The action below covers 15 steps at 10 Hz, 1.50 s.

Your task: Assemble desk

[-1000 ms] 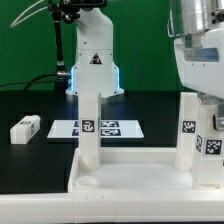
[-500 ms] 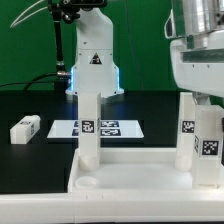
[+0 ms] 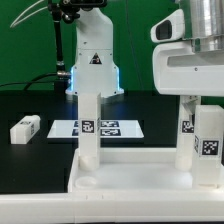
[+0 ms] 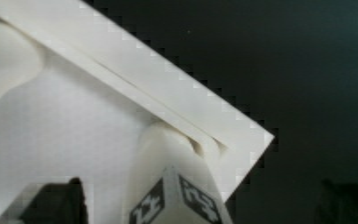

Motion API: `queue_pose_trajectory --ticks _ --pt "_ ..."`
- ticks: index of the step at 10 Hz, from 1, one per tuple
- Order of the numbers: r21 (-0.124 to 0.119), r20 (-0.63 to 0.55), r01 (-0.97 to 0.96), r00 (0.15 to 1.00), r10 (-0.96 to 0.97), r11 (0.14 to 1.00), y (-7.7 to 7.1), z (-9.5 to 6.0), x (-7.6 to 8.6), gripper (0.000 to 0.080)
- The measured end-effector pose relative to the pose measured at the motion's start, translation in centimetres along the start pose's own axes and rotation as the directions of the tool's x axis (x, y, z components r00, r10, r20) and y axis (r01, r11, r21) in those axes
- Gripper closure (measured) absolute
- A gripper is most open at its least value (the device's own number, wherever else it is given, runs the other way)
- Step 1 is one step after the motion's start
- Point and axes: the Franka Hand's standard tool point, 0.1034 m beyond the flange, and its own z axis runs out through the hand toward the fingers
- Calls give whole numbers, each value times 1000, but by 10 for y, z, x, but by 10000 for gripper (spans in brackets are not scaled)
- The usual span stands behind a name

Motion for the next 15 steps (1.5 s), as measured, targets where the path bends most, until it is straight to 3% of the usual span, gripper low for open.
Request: queue_pose_trajectory --ticks 2,4,6,7,9,10,11,13,15 --pt "-7 -1 127 992 -127 992 1 -1 2 150" --pt "-62 12 467 884 -467 882 -1 -9 13 150" --pt "-74 30 637 770 -637 767 -5 -9 16 150" --pt "-73 26 624 781 -624 778 -5 -9 16 150" --pt "-75 24 600 800 -600 797 -4 -8 17 400" --pt "-77 23 580 814 -580 811 -3 -8 18 400" --pt "-83 14 483 875 -484 871 -1 -8 21 502" --pt "-84 -3 302 953 -304 949 0 -8 22 502" --pt "-89 -25 -7 1000 5 996 1 -7 19 503"
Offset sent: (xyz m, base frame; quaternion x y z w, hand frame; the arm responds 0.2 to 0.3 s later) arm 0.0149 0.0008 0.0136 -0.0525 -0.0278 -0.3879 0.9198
